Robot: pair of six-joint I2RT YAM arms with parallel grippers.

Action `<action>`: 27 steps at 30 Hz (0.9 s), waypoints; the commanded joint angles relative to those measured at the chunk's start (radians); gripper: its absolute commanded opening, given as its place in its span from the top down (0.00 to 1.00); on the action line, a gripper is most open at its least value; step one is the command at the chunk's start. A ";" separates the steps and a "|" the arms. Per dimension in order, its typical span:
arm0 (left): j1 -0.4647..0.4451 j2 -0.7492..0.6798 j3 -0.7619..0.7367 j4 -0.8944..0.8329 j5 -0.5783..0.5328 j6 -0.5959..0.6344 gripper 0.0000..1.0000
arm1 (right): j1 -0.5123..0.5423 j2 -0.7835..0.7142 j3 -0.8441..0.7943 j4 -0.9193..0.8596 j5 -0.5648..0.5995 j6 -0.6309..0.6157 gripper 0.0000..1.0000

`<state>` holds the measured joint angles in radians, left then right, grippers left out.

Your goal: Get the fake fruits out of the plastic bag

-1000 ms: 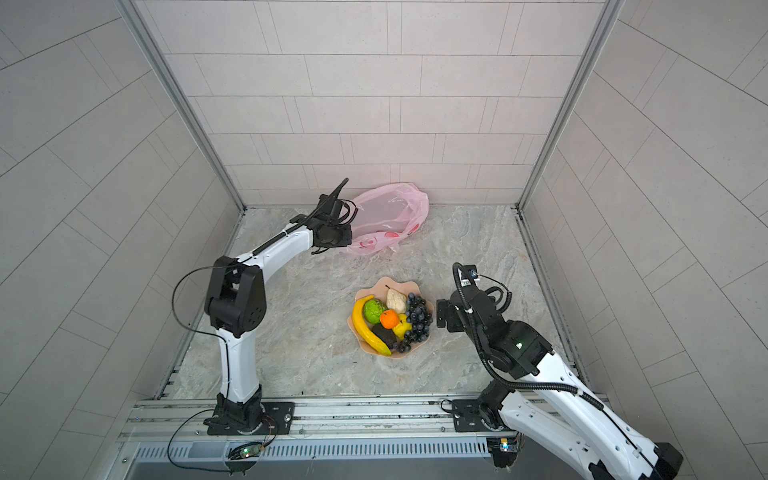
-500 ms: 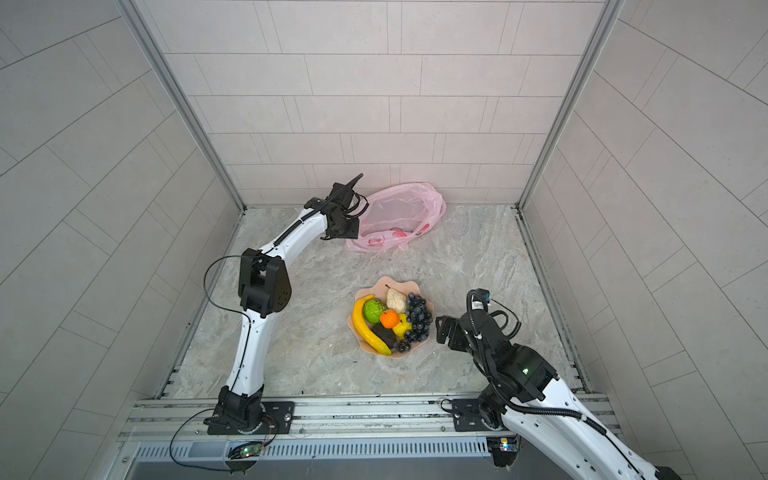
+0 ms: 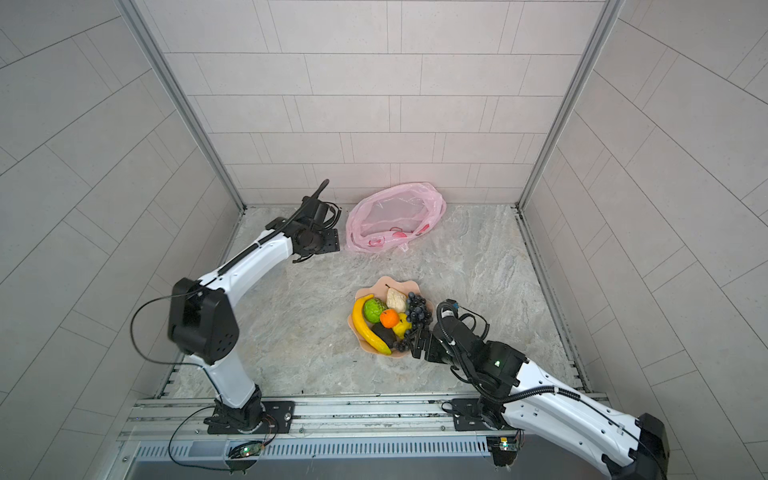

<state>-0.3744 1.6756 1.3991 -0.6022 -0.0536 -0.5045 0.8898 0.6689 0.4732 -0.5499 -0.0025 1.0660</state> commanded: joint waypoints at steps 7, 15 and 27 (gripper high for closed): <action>-0.011 -0.433 -0.678 0.368 -0.008 -0.077 0.23 | 0.032 0.133 -0.026 0.156 0.072 0.073 0.01; -0.023 -0.571 -0.849 0.476 -0.020 -0.015 0.23 | 0.033 0.257 0.001 0.253 0.064 0.101 0.00; -0.022 -0.583 -0.828 0.420 -0.087 0.002 0.23 | 0.032 0.397 0.067 0.309 0.038 0.082 0.00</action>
<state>-0.3916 1.1023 0.5529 -0.1711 -0.1032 -0.5159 0.9165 1.0473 0.5056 -0.2741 0.0410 1.1381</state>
